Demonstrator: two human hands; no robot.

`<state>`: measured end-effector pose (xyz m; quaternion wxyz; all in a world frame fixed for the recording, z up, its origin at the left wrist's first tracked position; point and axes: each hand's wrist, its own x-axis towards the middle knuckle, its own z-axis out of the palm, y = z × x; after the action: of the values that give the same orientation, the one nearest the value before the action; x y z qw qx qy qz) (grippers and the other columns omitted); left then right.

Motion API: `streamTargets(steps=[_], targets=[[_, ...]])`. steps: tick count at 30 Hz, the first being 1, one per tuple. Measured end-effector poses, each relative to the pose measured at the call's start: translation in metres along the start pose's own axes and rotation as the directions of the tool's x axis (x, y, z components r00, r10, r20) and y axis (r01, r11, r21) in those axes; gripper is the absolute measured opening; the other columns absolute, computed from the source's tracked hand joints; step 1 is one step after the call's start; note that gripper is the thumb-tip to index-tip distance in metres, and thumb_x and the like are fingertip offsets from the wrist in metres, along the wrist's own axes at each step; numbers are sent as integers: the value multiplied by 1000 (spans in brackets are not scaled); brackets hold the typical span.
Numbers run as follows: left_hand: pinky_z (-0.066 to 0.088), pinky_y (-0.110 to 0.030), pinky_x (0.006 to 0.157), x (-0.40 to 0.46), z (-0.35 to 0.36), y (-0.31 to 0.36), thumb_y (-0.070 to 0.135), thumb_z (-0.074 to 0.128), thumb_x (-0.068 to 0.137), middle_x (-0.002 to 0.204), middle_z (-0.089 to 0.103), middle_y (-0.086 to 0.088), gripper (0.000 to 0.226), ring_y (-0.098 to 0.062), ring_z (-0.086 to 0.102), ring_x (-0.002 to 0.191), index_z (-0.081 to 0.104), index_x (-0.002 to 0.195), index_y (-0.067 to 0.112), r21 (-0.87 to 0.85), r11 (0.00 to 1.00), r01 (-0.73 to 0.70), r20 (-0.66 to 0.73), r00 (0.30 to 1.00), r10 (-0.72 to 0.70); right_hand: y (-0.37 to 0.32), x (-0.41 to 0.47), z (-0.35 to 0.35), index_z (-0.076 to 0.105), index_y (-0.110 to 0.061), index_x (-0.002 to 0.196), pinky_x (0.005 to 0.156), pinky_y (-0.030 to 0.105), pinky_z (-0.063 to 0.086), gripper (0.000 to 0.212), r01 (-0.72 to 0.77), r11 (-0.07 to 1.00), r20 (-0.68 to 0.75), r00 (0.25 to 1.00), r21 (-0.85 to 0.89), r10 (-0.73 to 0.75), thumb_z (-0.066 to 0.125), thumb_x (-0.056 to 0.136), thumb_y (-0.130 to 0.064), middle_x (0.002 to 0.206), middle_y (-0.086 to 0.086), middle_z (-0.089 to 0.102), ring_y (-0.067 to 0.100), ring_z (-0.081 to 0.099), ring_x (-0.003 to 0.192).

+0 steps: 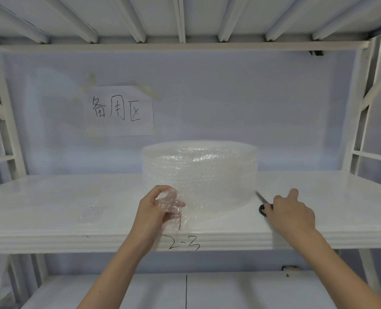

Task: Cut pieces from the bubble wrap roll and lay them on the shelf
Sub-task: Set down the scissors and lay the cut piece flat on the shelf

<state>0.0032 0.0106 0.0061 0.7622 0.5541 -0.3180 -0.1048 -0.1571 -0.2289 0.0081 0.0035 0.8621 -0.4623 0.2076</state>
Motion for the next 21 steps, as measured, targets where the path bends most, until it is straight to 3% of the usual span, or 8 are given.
streamTargets(steps=[2,5,8,10,13,17,21], targets=[[52,-22,54,1,0,1,4,61,92,69,72,-11,7,-18,57,51,67,95,6,-3,1000,-15,13,1000,15,-6,-7,0,59,-8,98,55,30,39,34,51,998,-121,991,-34,-54,39,99,-35,112,12,42,24,45,65],[53,-21,56,4,2,3,-2,57,91,70,73,-10,19,-17,60,55,71,95,10,14,1000,-25,32,999,25,-27,-26,-8,57,-9,88,60,35,47,28,236,952,-291,941,197,-173,44,96,-32,98,8,47,26,51,69],[57,-26,63,7,4,4,-5,51,92,76,75,-10,32,-20,67,66,74,101,16,51,999,-20,67,998,17,-60,-41,-27,60,-10,78,68,37,50,31,343,732,-229,939,588,-256,49,95,-33,81,3,59,23,58,68],[58,-28,65,10,5,5,-5,50,94,80,73,-14,38,-26,68,77,76,101,22,47,999,-25,87,996,21,-84,-47,-39,66,-6,77,65,37,55,34,298,544,-136,938,784,-317,51,96,-31,74,6,67,22,60,63],[57,-26,64,14,5,9,4,55,95,80,69,-16,31,-22,65,71,76,102,25,38,998,-44,110,993,40,-112,-49,-46,71,-6,82,66,34,61,32,179,358,-30,923,917,-383,54,95,-29,78,6,72,20,66,65],[55,-22,62,15,2,13,1,54,95,61,64,5,29,-10,57,57,75,104,18,64,995,-72,95,993,66,-131,-48,-41,75,-6,87,79,43,61,29,156,329,1,902,931,-431,62,91,-32,82,11,75,23,71,67],[55,-25,68,16,-7,13,1,52,94,69,63,0,30,-16,53,62,75,107,16,87,994,-70,92,994,62,-138,-51,-34,67,-2,113,80,42,60,40,163,361,10,902,918,-433,73,84,-29,80,14,73,20,69,65]])
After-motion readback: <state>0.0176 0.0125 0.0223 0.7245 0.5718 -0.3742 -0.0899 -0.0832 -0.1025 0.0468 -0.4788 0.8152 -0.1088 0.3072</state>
